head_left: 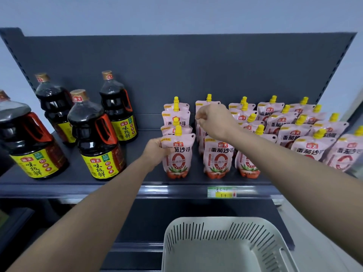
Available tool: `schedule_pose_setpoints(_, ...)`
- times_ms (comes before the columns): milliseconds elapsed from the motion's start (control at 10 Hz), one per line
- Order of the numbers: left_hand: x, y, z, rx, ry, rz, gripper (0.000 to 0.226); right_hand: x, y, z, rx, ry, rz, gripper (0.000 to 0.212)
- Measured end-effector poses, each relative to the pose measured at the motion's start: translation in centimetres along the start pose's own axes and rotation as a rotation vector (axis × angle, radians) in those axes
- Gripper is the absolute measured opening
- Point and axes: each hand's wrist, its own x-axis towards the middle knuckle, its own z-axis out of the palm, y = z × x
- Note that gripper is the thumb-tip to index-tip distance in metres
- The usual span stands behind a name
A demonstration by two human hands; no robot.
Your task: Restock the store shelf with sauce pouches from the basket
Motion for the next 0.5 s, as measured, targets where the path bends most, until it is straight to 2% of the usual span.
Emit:
schedule_pose_setpoints(300, 0.2, -0.7, -1.1, 0.052, 0.018, -0.070, 0.030, -2.0, -0.4, -0.9, 0.025, -0.021, 0.014, 0.026)
schedule_pose_setpoints(400, -0.4, -0.6, -1.3, 0.101, 0.042, -0.077, 0.019, -2.7, -0.7, -1.3, 0.037, -0.036, 0.014, 0.025)
schedule_pose_setpoints(500, -0.7, -0.2, -1.5, 0.132, 0.139, -0.050, 0.020, -3.2, -0.7, -1.7, 0.033, -0.022, 0.030, 0.024)
